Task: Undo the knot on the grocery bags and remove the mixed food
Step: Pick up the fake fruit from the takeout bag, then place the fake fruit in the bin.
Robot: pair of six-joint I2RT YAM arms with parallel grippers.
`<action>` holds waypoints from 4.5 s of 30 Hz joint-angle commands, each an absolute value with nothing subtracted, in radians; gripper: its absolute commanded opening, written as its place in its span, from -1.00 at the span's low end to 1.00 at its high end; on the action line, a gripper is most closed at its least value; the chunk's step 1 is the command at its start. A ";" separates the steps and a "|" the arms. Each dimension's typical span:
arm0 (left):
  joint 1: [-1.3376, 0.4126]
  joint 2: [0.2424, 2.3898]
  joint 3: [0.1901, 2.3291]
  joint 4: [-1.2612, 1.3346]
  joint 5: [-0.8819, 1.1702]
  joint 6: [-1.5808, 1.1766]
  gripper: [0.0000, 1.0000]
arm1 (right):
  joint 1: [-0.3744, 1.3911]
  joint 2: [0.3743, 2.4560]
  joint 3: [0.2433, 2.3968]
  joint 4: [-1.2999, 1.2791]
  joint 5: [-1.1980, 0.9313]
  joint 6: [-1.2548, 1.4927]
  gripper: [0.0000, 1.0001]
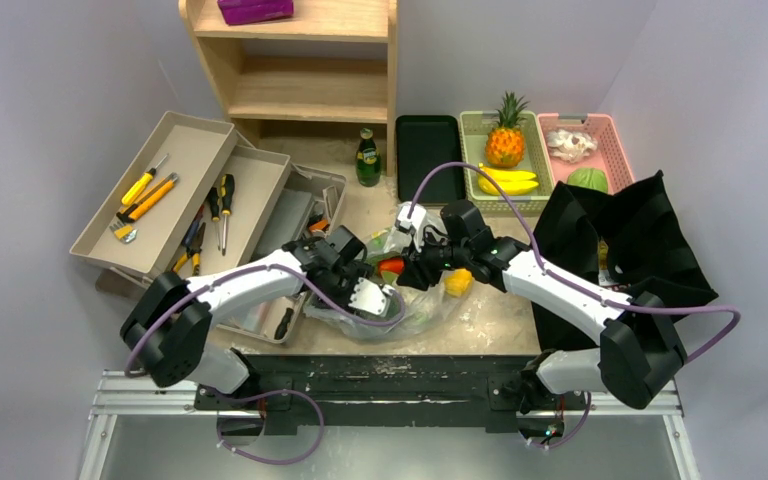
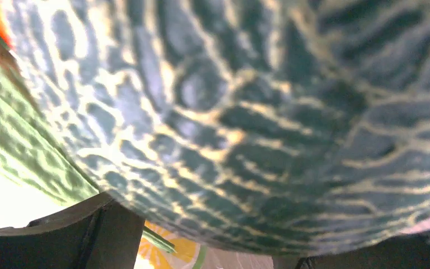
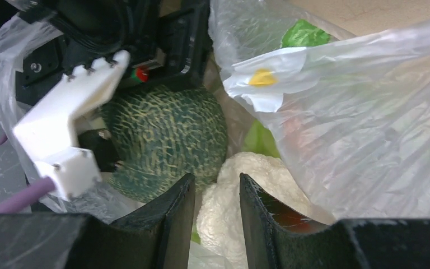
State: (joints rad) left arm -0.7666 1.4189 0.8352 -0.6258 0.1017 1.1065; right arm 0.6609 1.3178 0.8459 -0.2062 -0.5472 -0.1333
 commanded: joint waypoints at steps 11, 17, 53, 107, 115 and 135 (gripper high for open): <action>-0.760 1.562 0.939 -0.737 0.079 1.080 -0.73 | 0.662 1.276 0.844 -0.201 -0.577 -0.159 -0.32; -0.761 1.354 0.959 -0.669 0.140 1.018 -1.00 | 0.662 1.276 0.851 -0.192 -0.571 -0.147 -0.32; -0.813 1.029 1.218 -0.518 0.316 0.634 -1.00 | 0.663 1.074 0.859 0.081 -0.587 0.115 0.20; -0.451 1.219 1.710 -0.763 0.463 0.213 1.00 | 0.284 1.699 1.826 -0.033 0.245 0.149 -1.00; -0.446 1.299 1.694 -0.798 0.435 0.264 1.00 | 0.257 2.047 2.098 0.004 0.310 0.169 -1.00; -0.255 1.469 1.719 -0.737 0.619 0.270 1.00 | 0.223 2.439 2.299 0.259 0.505 0.018 -1.00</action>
